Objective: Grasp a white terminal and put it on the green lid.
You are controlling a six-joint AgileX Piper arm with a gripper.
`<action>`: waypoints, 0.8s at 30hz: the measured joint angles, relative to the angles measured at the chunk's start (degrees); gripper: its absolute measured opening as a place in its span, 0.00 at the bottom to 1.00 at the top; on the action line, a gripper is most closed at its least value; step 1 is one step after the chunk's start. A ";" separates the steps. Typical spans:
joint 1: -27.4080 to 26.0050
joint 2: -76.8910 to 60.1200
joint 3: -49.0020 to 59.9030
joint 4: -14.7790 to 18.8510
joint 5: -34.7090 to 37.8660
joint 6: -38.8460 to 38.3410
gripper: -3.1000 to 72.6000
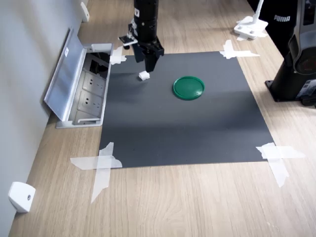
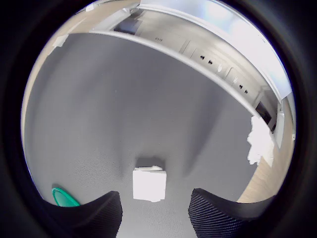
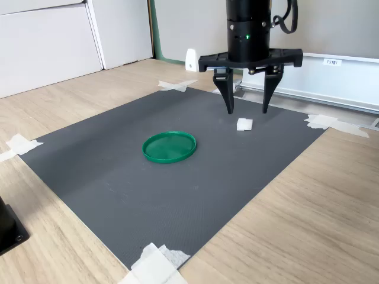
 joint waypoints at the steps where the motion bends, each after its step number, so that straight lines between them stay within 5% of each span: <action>1: 0.00 0.42 0.00 0.00 -0.24 0.00 0.80; 17: 0.00 2.71 0.00 0.87 -0.83 -2.14 0.80; 24: 0.00 3.10 0.00 0.94 -0.83 -2.25 0.72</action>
